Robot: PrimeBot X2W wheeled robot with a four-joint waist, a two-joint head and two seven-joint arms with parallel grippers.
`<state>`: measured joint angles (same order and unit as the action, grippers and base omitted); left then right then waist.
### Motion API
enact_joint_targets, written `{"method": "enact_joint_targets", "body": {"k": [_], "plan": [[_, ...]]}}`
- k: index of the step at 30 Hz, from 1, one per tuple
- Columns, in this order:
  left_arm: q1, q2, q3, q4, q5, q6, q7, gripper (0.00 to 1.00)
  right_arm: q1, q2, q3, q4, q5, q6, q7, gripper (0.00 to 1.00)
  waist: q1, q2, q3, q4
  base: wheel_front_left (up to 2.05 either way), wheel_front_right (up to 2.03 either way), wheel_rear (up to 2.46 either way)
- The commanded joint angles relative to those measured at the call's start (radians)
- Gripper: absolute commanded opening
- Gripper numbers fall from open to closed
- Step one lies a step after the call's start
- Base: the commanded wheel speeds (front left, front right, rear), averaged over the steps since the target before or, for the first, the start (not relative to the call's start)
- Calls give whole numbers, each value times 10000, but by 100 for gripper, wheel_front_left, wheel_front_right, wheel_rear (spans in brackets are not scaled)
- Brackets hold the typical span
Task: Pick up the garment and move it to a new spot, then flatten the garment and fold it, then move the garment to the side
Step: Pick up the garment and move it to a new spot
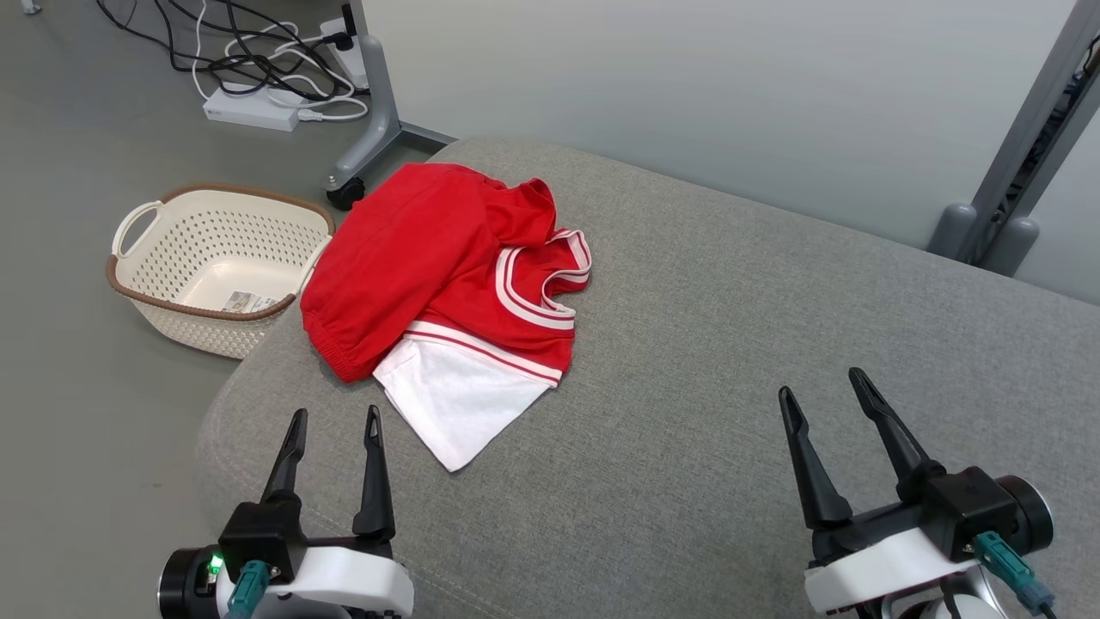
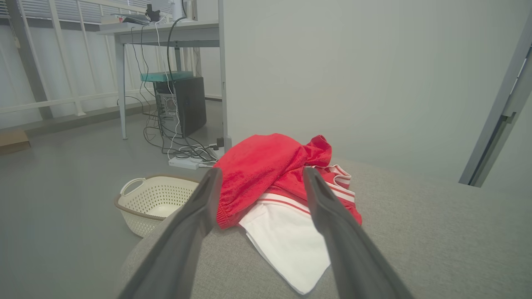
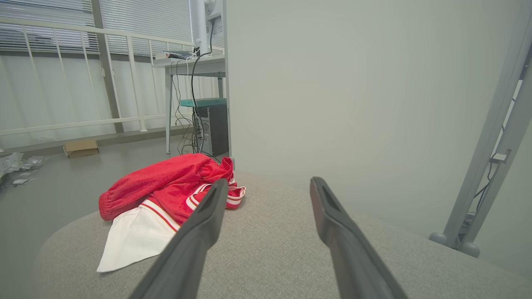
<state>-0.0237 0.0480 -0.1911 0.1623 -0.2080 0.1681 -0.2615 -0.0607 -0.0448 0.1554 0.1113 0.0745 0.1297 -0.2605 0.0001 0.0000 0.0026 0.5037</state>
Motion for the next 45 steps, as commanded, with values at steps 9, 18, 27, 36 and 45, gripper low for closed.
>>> {"method": "enact_joint_targets", "body": {"k": [9,18,27,36,45], "plan": [[-550,37,450,-87,-8,-116,-22,100,-75,-64,-74,-298,-341,19,-56,100,-1,0,682,-284,0,0,0],[-2719,505,1617,1245,-281,-1278,-12,100,-734,-71,-34,-752,-982,19,-19,100,-1,0,2433,-1113,0,0,0],[-6451,1394,1731,4310,-1389,-2555,2245,100,-1130,-318,103,-952,-1138,19,78,100,-1,0,3466,-1666,0,0,0],[-8636,1852,1617,6548,-1896,-2827,3553,100,-1435,-485,265,-1101,-1119,19,156,100,-1,0,4040,-2080,0,0,0],[-9850,2102,1015,8057,-1836,-2954,4106,100,-1598,-534,313,-1131,-1132,19,148,100,-1,0,4385,-2288,0,0,0]]}}
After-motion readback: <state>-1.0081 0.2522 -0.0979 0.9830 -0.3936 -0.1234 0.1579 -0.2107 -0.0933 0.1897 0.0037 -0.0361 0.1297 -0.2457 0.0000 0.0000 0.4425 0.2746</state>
